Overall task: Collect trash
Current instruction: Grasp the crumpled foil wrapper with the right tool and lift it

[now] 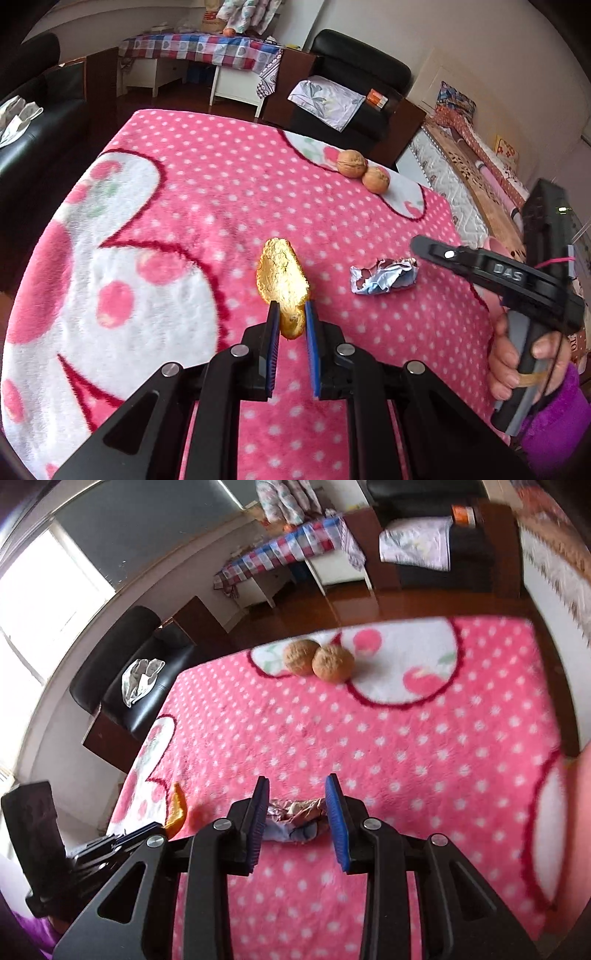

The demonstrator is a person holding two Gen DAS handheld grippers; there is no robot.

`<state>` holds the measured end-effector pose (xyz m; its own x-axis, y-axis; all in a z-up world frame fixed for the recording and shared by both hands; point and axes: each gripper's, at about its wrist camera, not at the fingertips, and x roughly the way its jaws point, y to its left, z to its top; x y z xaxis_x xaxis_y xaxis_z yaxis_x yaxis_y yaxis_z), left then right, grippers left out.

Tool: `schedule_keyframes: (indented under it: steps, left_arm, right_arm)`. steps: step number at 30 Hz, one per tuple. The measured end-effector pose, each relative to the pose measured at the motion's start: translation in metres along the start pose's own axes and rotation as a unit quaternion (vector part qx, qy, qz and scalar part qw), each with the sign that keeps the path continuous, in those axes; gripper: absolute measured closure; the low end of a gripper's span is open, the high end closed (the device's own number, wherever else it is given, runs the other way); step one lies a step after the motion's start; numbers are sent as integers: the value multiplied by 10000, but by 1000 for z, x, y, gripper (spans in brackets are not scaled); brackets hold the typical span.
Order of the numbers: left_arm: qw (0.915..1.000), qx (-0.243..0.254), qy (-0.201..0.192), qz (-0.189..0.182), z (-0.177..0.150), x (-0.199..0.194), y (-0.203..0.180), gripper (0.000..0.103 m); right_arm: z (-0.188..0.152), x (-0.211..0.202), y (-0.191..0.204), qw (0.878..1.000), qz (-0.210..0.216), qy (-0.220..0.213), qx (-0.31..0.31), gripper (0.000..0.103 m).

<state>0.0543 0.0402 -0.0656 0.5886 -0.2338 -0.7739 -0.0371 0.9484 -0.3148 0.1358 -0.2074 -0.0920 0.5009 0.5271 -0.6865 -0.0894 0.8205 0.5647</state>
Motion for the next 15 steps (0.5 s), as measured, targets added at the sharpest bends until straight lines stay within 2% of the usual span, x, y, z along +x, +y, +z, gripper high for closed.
schedule_keyframes:
  steps: [6, 15]
  left_arm:
    - [10000, -97, -9, -20, -2, -2, 7, 91]
    - [9999, -90, -27, -59, -2, -3, 5, 91]
  right_arm:
    - [-11, 1, -8, 9985, 371, 197, 344, 71]
    - [-50, -11, 29, 9968, 509, 544, -296, 71]
